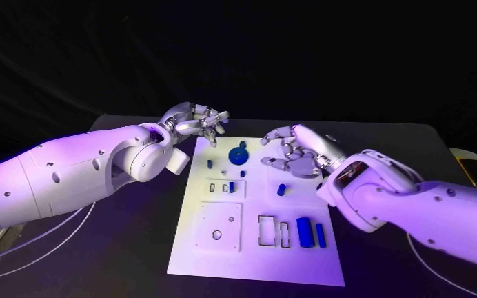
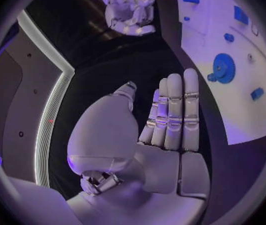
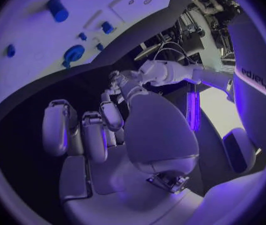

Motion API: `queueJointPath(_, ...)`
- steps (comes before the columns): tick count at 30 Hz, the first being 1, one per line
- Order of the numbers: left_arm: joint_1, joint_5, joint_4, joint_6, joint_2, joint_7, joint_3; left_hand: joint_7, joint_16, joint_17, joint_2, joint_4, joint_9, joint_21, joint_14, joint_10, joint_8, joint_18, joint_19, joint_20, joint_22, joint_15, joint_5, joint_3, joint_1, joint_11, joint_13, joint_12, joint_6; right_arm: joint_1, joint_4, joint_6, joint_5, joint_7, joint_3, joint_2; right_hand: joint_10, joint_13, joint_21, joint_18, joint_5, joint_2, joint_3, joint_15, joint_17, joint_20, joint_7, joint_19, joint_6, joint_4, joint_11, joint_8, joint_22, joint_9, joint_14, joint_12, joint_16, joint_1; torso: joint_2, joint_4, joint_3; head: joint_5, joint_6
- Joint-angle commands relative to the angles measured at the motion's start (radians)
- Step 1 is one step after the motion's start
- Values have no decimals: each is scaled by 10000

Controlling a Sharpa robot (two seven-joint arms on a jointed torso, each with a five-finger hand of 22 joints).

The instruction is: Assemble the parts on the task board

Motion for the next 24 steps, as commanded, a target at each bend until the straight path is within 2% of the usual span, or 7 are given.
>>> queueJointPath(1, 8, -3007, -23, 1254, 119, -2267, -1, -206, 2625, 2259, 202, -25, 362, 595, 1405, -432, 668, 126, -271, -44, 426, -84, 31, -205, -298, -84, 803, 1167, -289, 235, 206, 447, 2507, 1157, -1, -525, -32, -12, 18, 132, 50, -22, -20, -5, 1396, -47, -7, -1, 146, 114, -54, 112, 686, 29, 757, -27, -6, -74, -164, -48, -58, -14, -21)
queueJointPath(2, 8, -3327, -25, 1337, 142, -2478, -2, -265, 4188, 3538, 240, 115, 675, 1435, 1931, -268, 1291, 55, 62, -171, 1384, -283, 35, -500, -786, -347, 1424, 2197, -164, 283, 212, 482, 2617, 1184, -1, -637, -33, -21, 24, 130, 37, -44, -46, -16, 1408, -55, -20, 5, 172, 156, -65, 137, 695, 38, 760, -31, -3, -123, -175, -56, -58, -8, -24)
queueJointPath(5, 12, -4572, -12, 1662, 254, -3434, -2, -378, 5384, 4626, 364, 53, 1123, 2584, 2090, -662, 2094, -158, 411, -235, 2870, -383, -16, -865, -980, -366, 2180, 3350, -418, 429, 135, 590, 3075, 1238, 2, -1066, -18, -30, 21, 128, 59, -118, -179, -38, 1414, -80, -46, 11, 190, 321, -88, 180, 705, 53, 762, -28, -4, -308, -224, -70, -51, 45, -53)
queueJointPath(9, 28, -5591, 30, 2225, 395, -4549, -1, -556, 6375, 5568, 551, 51, 1438, 3646, 2519, -351, 2642, -379, 1120, -346, 4420, -527, 17, -1076, -988, -540, 2957, 4314, -330, 507, -128, 656, 3572, 1217, 4, -1363, -29, -45, 13, 129, 65, -137, -201, -41, 1411, -83, -50, 7, 186, 338, -91, 184, 701, 54, 761, -39, -5, -323, -272, -70, -24, 122, -128)
queueJointPath(13, 80, -6219, -7, 2868, 629, -5579, -3, -672, 6639, 5817, 762, 51, 1596, 4257, 2655, 198, 2892, -535, 1625, -421, 5410, -622, 39, -1170, -1035, -645, 3931, 5148, -237, 545, -462, 704, 3845, 1163, 5, -1493, -31, -49, 9, 130, 78, -147, -214, -43, 1416, -86, -51, 6, 182, 347, -93, 185, 699, 55, 762, -41, -4, -329, -310, -57, 3, 157, -135)
queueJointPath(17, 115, -6935, -59, 3275, 874, -6108, -5, -658, 6626, 5794, 812, 50, 1607, 4298, 2651, 16, 2866, -534, 1609, -440, 5431, -628, 56, -1208, -1046, -641, 3706, 4997, -343, 560, -761, 817, 3945, 1075, 6, -1473, -168, -201, -113, 160, 134, -140, -254, -46, 1320, -93, -43, -75, 108, 420, -89, 167, 611, 47, 738, -158, -39, -360, -320, -43, 37, 180, -170)
queueJointPath(24, 135, -7635, -187, 3681, 1226, -6460, -19, -643, 6677, 5849, 806, 55, 1609, 4427, 2673, 7, 2845, -577, 1736, -446, 5676, -622, 38, -1259, -1079, -629, 3741, 5018, -391, 567, -987, 888, 3947, 987, 5, -1414, -258, -297, -145, 166, 152, -128, -263, -43, 1288, -95, -35, -94, 61, 445, -85, 152, 591, 42, 730, -234, -52, -352, -313, -41, 51, 256, -239)
